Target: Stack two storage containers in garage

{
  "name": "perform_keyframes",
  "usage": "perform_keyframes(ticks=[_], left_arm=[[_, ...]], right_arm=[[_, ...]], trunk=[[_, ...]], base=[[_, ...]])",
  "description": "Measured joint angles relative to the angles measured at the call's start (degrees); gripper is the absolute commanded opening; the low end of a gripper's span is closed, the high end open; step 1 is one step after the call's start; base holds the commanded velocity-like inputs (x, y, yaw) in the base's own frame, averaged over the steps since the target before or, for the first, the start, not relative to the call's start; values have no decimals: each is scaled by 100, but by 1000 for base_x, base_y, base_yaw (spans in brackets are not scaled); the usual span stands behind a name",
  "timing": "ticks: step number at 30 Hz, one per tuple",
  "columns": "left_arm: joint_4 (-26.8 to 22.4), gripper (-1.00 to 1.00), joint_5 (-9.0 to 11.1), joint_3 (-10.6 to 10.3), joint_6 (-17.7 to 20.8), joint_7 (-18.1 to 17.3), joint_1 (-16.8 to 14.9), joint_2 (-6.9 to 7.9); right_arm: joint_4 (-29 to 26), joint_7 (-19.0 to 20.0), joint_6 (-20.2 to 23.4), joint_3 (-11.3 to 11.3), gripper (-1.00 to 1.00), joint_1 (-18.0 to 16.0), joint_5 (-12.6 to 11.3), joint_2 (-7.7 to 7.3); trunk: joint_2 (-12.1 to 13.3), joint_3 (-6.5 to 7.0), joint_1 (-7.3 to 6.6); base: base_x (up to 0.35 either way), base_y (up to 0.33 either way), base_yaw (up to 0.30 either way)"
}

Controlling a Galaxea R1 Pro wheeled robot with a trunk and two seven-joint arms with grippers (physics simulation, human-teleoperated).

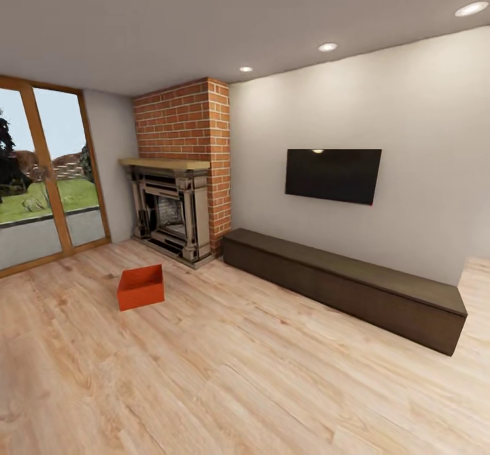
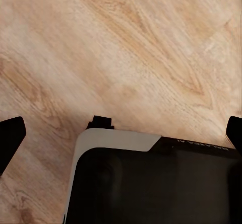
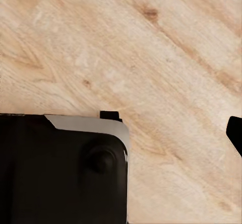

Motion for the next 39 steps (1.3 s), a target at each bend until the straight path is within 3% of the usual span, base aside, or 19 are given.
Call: perform_keyframes(ticks=[39], left_arm=[[-3,100,0,0,8,0,1,0]], right_arm=[[0,-44,3,-11,100,0,-8,-13]], trunk=[[0,0,0]], base=[[323,0,256]])
